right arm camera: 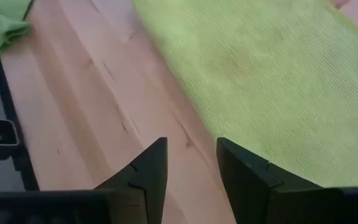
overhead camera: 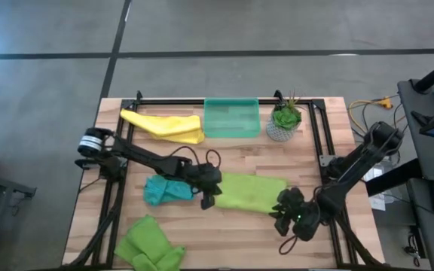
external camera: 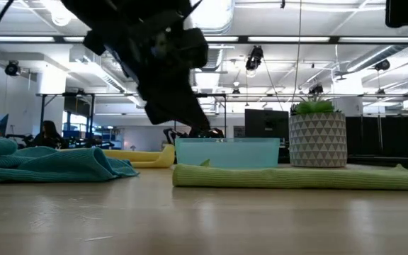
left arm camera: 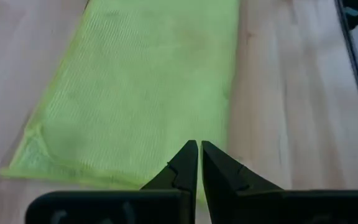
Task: Fold microfiber towels
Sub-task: Fold the light green microfiber cloth
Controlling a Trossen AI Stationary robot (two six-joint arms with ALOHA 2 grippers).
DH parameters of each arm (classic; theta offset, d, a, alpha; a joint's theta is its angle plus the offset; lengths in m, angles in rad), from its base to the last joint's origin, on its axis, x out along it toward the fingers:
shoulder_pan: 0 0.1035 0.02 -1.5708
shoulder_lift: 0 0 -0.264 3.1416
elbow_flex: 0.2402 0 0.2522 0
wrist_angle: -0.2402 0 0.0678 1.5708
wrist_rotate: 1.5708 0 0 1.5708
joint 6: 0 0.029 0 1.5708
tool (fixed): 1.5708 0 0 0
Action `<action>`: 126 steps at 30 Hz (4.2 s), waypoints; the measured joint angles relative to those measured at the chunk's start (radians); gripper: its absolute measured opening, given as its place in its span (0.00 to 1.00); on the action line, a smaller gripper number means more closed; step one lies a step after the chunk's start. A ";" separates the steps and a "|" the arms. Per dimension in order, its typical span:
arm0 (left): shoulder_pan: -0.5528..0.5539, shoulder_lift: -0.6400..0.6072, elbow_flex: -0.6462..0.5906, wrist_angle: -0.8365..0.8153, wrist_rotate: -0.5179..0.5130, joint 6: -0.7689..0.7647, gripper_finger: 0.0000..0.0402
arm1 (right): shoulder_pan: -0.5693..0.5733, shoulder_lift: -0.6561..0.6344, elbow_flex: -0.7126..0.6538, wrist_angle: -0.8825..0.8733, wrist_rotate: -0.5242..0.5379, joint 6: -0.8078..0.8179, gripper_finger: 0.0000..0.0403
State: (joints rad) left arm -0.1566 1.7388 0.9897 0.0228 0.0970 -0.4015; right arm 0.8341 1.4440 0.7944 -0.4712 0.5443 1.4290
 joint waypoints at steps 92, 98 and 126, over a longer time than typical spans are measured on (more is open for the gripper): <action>-0.130 0.107 0.031 -0.144 -0.162 0.250 0.56 | -0.003 -0.001 -0.211 0.146 -0.238 -0.510 0.54; -0.130 0.107 0.031 -0.144 -0.162 0.249 0.56 | -0.003 -0.001 -0.229 0.168 -0.238 -0.503 0.54; -0.177 0.105 0.031 -0.193 -0.212 0.250 0.09 | -0.005 0.079 -0.177 0.083 -0.229 -0.464 0.25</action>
State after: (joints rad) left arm -0.3335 1.8438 1.0206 -0.1705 -0.1150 -0.1515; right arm 0.8288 1.5226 0.6178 -0.3880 0.3153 0.9647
